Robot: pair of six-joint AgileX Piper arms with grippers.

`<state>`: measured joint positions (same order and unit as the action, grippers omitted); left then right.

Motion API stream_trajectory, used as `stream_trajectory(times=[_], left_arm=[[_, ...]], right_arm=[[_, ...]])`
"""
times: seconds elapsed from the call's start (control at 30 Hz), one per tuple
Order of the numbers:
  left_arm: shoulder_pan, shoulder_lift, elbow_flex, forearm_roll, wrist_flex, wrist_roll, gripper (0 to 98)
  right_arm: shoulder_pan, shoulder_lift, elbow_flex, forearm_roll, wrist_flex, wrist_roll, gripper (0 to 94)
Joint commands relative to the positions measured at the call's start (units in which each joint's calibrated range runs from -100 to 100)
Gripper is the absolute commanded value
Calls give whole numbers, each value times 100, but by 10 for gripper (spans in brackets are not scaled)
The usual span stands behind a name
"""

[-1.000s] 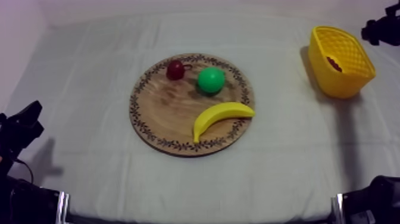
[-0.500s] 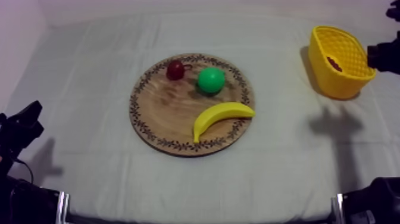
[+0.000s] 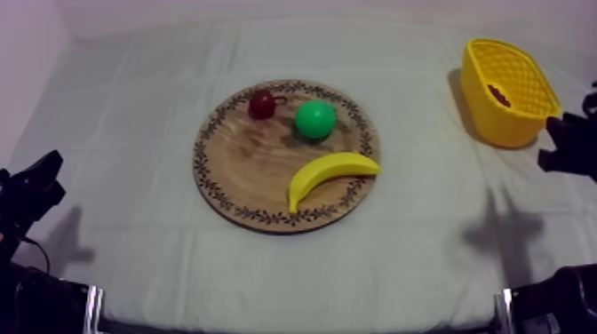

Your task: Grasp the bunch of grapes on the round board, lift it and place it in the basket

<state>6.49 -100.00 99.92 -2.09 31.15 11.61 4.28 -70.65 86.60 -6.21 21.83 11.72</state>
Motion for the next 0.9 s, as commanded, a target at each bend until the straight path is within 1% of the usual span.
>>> stream_trajectory(times=[0.0, 0.23, 0.37, 0.47, 0.6, 0.73, 0.87], left_arm=[[-1, 0, -4, -4, -3, -1, 1], [-1, 0, -4, -4, -3, -1, 1], [-1, 0, -4, -4, -3, -1, 1], [-1, 0, -4, -4, -3, -1, 1], [-1, 0, -4, -4, -3, 0, 1], [-1, 0, -4, -4, -3, -1, 1], [-1, 0, -4, -4, -3, 1, 1]], right_arm=[[0, -430, 285, -13, 6, 2, 133], [86, -1489, 831, -95, 59, 128, 48], [164, -2002, 1126, -244, 83, 204, 16], [214, -2280, 1237, -221, 184, 52, 9], [244, -2460, 1289, -113, 349, -262, 5], [220, -2505, 1302, 54, 589, -568, 4], [146, -2515, 1306, 278, 967, -889, 4]])
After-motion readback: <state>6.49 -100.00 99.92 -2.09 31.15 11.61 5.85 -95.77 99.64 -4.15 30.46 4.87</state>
